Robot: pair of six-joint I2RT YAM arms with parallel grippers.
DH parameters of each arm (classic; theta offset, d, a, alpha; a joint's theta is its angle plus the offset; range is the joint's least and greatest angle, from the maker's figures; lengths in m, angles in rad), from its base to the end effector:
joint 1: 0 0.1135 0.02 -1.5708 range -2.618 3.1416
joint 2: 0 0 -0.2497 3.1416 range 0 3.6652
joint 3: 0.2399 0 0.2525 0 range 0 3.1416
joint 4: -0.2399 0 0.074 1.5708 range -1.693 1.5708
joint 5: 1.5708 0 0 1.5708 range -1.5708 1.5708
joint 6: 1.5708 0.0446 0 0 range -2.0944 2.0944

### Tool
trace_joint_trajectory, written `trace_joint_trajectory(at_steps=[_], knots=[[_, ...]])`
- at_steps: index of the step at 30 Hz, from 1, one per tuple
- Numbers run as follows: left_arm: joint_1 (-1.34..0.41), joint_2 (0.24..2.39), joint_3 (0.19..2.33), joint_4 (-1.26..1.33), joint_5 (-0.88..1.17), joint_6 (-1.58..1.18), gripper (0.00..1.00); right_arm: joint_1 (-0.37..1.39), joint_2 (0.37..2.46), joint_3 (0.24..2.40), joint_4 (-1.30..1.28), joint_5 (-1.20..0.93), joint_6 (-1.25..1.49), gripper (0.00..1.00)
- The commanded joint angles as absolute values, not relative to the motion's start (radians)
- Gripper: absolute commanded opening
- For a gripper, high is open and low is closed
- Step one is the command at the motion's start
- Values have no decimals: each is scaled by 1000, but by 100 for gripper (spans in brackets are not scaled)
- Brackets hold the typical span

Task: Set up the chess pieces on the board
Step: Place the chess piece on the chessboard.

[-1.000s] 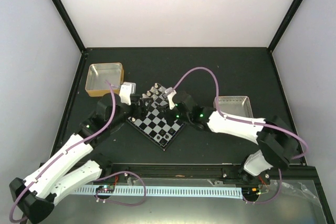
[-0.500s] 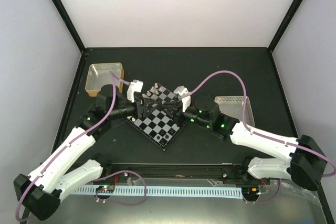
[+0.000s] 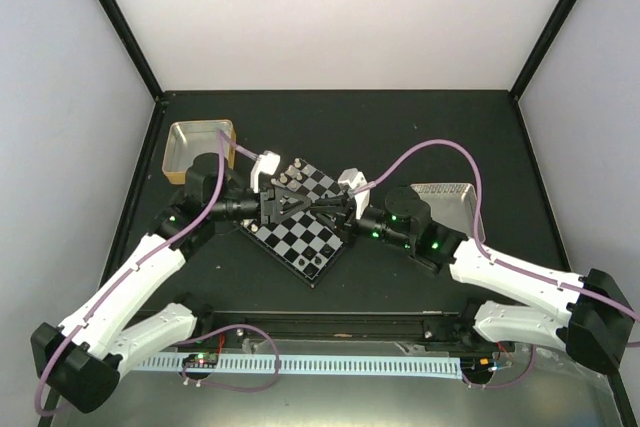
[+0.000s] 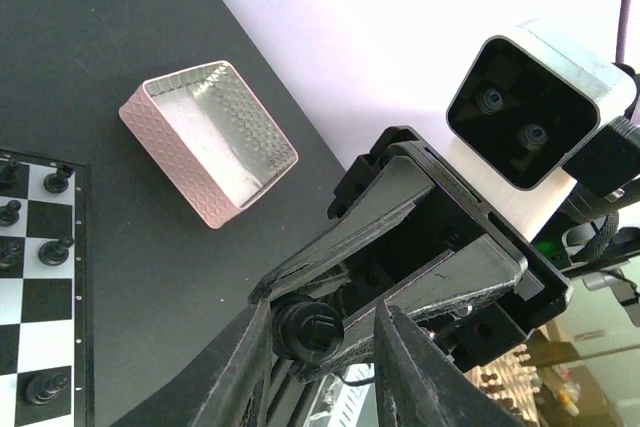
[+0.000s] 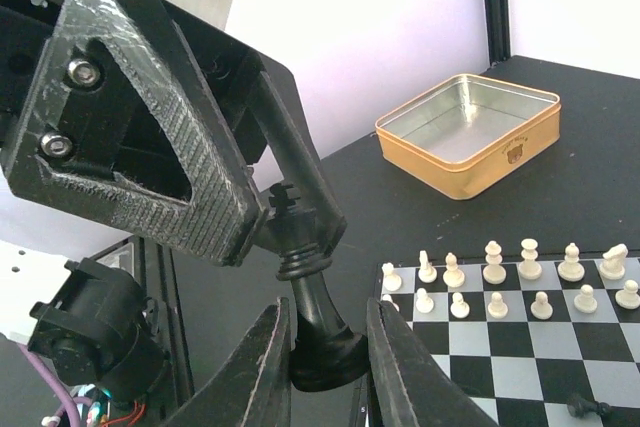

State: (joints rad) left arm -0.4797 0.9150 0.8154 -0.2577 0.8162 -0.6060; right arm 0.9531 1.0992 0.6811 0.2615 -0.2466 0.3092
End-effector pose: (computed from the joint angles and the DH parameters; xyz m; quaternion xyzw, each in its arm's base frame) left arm 0.1764 -0.1284 0.3101 0.1783 0.7668 -0.5495 0.2797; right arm 0.1480 0.2271 0.2729 -0.3145 0.6904 0.4559 0.4653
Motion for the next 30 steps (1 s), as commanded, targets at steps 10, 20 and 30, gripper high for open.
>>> trace_joint_trajectory(at_steps=[10,20,30], knots=[[-472,943,857,-250,865,-537,3,953,1096,692,244,-267,292,22],[-472,945,838,-238,815,-503,2,953,1102,701,216,-231,317,35],[-472,901,852,-424,538,-325,1,953,1012,620,235,-14,393,69]])
